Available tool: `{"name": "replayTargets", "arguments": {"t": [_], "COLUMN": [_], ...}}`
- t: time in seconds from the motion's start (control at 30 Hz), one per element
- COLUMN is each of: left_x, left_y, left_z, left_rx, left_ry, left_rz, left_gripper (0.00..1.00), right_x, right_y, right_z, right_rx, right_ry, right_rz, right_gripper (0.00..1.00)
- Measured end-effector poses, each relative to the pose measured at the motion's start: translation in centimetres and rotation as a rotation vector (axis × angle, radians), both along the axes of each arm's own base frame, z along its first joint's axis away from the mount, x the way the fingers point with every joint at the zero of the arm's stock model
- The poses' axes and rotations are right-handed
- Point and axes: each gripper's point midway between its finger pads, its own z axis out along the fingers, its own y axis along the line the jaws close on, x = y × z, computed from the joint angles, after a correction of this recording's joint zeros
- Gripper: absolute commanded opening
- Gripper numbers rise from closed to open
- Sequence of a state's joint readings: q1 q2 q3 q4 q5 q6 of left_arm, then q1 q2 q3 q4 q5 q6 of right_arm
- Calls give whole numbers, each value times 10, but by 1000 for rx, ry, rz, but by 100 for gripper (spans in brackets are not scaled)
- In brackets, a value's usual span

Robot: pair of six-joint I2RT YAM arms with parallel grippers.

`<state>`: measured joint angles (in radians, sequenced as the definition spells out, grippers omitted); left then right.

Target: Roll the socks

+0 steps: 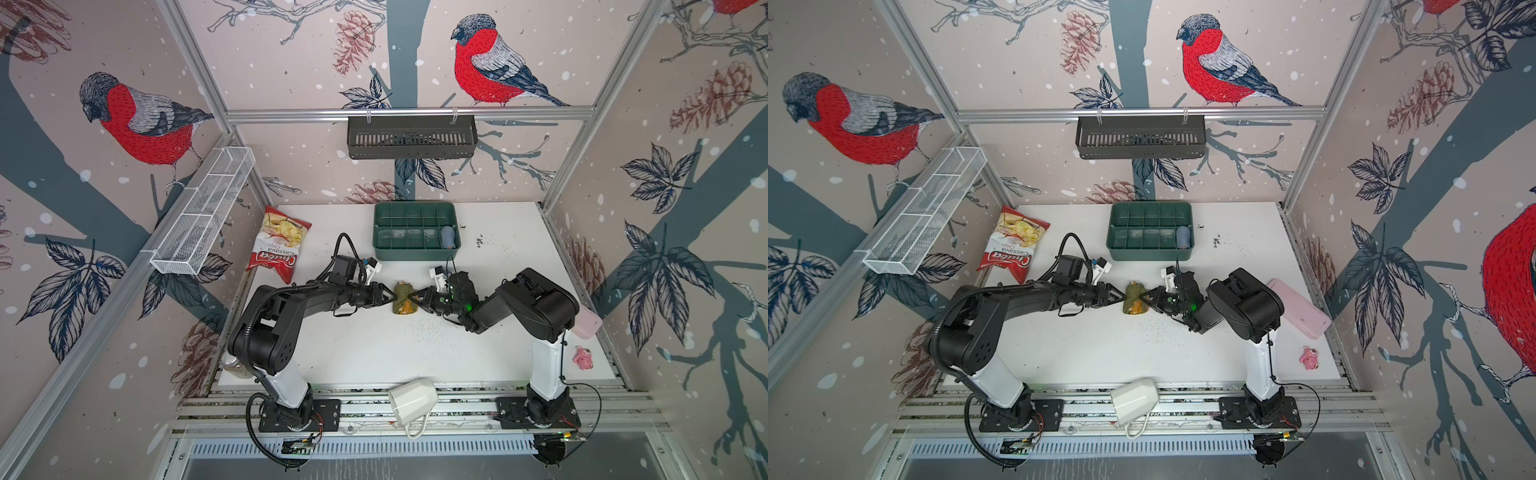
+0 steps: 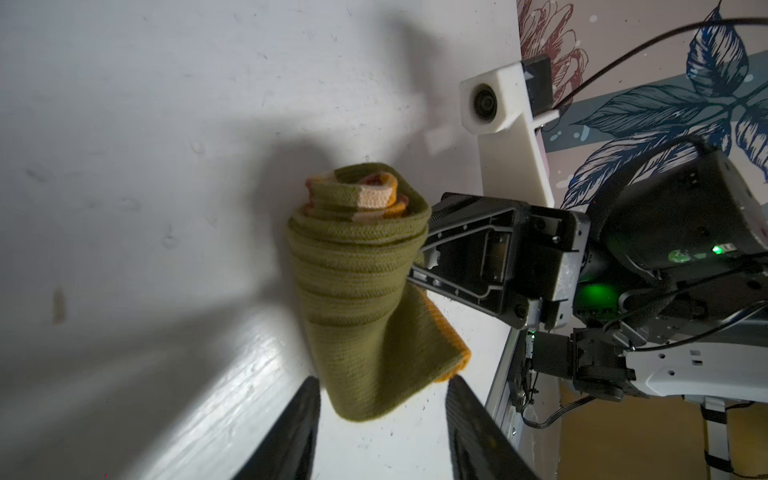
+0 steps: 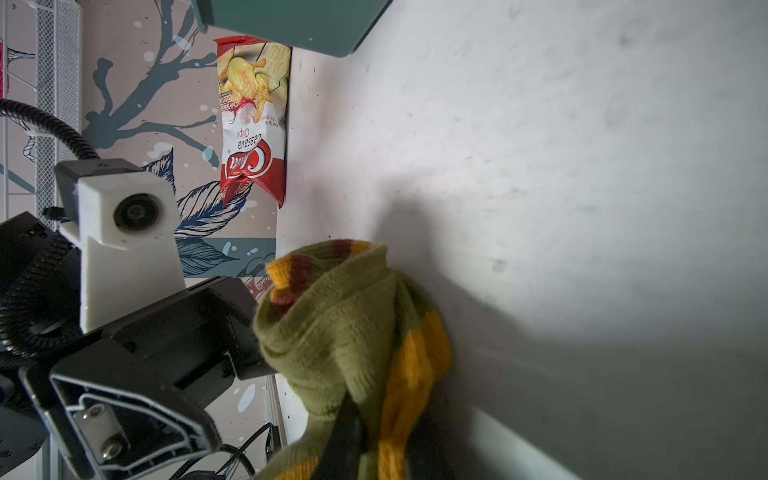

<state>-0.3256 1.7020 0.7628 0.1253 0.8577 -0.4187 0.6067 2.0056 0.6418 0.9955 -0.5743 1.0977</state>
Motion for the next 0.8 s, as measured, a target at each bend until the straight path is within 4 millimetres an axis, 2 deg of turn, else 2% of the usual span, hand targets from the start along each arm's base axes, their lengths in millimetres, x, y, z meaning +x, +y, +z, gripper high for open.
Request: {"name": "replayTargets", "arguments": {"t": [0.37,0.8], "left_x": [5,10], "left_y": [2,-16], "left_z": [-29,-30], "left_rx": [11,-149], "left_ry": [51,21], "left_rz": [14,-45], "left_gripper": [51,53], "right_x": [0,-1], "right_y": [-1,4], "right_z": [0,3], "right_rx": [20,66], "right_ry": [7,15], "right_rz": [16,36], "right_gripper": [0,0]}}
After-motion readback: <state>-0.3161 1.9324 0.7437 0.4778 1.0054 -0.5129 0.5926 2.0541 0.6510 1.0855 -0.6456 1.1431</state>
